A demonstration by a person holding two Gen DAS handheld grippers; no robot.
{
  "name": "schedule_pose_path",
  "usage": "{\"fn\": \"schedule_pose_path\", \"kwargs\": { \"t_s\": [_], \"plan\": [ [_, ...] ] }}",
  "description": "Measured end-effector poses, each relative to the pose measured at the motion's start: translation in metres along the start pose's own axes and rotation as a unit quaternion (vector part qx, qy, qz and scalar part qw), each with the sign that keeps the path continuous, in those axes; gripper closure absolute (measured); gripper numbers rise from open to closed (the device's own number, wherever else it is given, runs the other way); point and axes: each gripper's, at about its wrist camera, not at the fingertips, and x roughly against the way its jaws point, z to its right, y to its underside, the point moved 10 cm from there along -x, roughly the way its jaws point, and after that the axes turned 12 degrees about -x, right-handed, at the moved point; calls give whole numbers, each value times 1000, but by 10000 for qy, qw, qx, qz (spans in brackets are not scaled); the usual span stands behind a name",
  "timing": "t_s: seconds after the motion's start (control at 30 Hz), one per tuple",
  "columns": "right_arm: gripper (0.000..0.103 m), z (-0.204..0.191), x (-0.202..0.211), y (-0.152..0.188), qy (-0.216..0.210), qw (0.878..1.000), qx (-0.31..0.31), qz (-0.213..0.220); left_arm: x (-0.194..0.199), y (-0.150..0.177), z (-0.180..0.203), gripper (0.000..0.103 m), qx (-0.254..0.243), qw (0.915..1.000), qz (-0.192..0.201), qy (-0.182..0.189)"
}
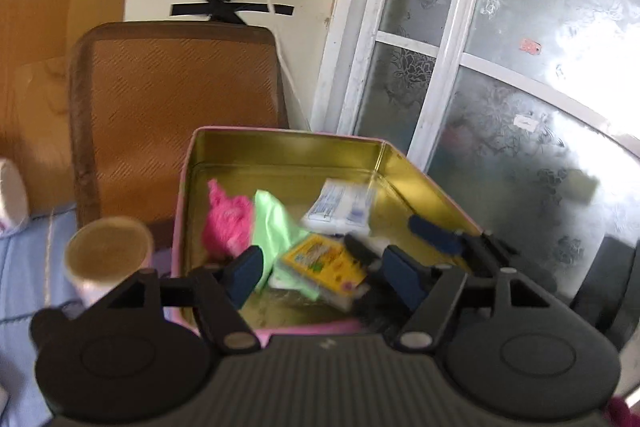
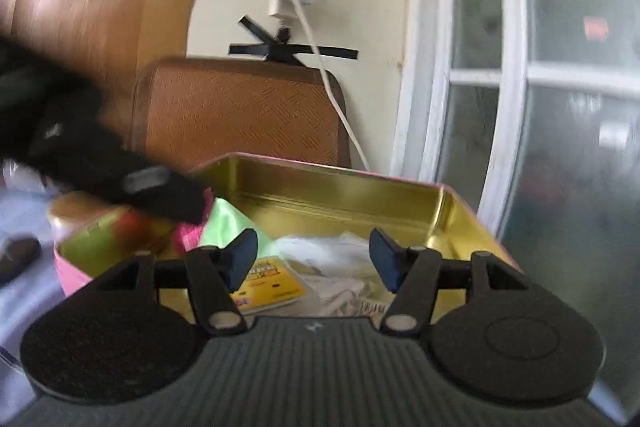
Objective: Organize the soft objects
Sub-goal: 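Grasp the white wipes packet with the left tool and drop it into the tin, then lower the right tool onto the black marker-like object and grasp it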
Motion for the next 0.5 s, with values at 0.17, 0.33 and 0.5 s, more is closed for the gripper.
{"fn": "schedule_pose_path", "kwargs": {
  "t_s": [0.17,0.33,0.5],
  "plan": [
    [39,-7,17,6,-240,9995,-135,172,41,47,-30,35,92,9999,-36,-95],
    [39,-47,43,8,-980,9948,-144,238,87,106,-79,35,563,9962,-170,-638],
    [42,-121,66,24,-2092,9771,309,-223,129,161,-138,35,1307,9815,-253,-1373]
  ]
}}
